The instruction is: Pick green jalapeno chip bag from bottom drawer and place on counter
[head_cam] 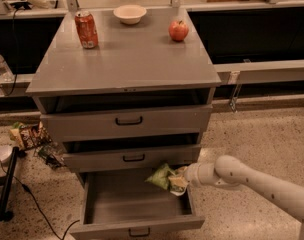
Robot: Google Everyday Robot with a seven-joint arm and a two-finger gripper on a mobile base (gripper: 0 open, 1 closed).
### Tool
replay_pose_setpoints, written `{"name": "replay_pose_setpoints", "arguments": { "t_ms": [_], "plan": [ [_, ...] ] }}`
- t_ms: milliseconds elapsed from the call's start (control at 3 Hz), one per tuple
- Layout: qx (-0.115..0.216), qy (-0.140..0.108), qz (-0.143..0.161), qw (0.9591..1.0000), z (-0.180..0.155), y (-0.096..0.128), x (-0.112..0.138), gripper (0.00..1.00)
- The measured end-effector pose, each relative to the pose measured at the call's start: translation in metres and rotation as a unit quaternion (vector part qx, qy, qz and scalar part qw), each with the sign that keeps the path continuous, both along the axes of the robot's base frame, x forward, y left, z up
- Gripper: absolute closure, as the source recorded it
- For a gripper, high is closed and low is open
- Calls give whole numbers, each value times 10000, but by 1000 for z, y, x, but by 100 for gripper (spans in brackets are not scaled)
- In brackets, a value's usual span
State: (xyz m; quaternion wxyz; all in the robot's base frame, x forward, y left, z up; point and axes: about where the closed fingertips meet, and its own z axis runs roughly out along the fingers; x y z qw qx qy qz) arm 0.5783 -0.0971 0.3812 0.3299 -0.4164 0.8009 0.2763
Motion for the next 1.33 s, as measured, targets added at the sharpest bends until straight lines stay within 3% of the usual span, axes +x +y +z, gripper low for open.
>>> {"name": "replay_pose_setpoints", "arguments": {
  "t_ms": [333, 667, 1000, 1333],
  "plan": [
    [205, -276, 505, 9981, 63, -10, 4, 100],
    [342, -41, 897, 9954, 67, -2, -18, 100],
    [340, -38, 888, 9955, 65, -1, -18, 100],
    [462, -505, 1062, 9920, 109, -8, -25, 100]
  ]
}}
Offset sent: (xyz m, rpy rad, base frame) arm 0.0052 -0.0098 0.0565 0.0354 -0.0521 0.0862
